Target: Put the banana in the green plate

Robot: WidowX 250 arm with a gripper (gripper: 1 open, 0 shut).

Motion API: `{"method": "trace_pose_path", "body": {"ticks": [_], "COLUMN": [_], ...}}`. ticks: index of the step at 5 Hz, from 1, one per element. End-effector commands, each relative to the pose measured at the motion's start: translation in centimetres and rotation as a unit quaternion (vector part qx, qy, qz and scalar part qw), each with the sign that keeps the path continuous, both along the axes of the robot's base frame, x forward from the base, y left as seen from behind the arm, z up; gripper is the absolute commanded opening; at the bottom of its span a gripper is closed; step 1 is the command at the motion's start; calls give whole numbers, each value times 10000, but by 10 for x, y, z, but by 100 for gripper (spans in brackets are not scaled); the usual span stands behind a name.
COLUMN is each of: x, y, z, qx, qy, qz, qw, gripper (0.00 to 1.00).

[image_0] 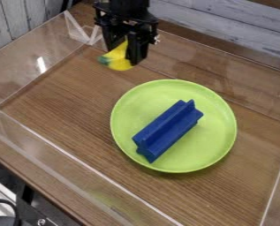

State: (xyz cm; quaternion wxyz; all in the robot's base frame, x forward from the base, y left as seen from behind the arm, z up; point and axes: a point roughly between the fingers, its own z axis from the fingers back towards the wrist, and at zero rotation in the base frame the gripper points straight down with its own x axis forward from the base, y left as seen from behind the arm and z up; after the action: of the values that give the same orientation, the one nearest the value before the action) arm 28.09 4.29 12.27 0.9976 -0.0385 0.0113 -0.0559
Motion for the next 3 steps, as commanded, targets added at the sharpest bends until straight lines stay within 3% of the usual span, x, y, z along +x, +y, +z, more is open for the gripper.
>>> {"method": "trace_pose_path", "body": {"ticks": [1, 3], "x": [0, -3], "y": [-8, -23], "z": [16, 9], "qx": [45, 11], "qy": [-352, -457], "qz": [-51, -89], "qw": [9994, 9989], "gripper": [0, 0]}}
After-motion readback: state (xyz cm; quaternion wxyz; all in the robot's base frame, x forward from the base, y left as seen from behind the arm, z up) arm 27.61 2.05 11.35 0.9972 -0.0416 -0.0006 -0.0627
